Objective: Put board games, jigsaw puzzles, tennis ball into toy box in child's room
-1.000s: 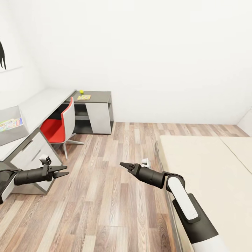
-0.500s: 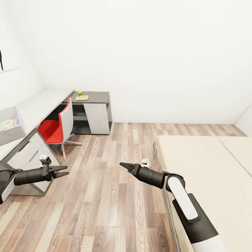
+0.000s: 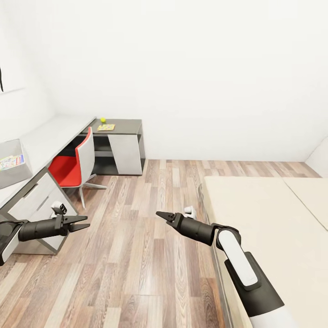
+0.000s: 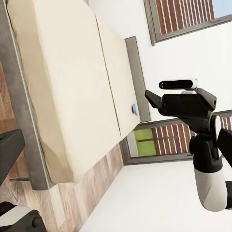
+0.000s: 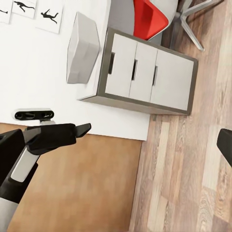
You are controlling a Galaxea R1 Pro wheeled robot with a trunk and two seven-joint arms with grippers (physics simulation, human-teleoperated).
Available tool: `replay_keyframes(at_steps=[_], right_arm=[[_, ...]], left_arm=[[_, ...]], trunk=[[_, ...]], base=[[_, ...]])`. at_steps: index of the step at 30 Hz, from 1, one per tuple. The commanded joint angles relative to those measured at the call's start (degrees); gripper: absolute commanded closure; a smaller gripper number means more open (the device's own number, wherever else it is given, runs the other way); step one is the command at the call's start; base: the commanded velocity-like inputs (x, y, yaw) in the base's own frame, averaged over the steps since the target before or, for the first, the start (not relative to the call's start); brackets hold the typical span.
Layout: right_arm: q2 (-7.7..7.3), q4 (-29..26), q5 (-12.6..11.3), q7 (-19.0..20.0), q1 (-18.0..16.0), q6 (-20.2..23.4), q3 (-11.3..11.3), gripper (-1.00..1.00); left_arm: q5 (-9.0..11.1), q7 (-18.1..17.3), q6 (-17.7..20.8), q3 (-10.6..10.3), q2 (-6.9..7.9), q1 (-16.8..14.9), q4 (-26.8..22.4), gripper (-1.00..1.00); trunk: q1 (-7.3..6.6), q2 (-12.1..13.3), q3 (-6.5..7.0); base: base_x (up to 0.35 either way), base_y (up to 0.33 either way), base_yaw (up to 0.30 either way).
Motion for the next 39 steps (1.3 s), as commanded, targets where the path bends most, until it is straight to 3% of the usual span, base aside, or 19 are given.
replay_keyframes(at_steps=[1, 39], right_arm=[[0.02, 0.0, 0.5, 0.4, 0.0, 0.2, -0.1, -1.00], [0.02, 0.3, 0.5, 0.5, 0.0, 0.1, -0.4, -1.00]], left_arm=[[0.1, -0.2, 0.6, -0.2, 0.05, 0.0, 0.0, -1.00], [0.1, -0.2, 0.6, -0.2, 0.06, 0.0, 0.0, -1.00]], trunk=[[0.03, -0.1, -0.10], [0.03, -0.1, -0.10]], base=[[0.000, -0.002, 0.000], [0.000, -0.039, 0.000]])
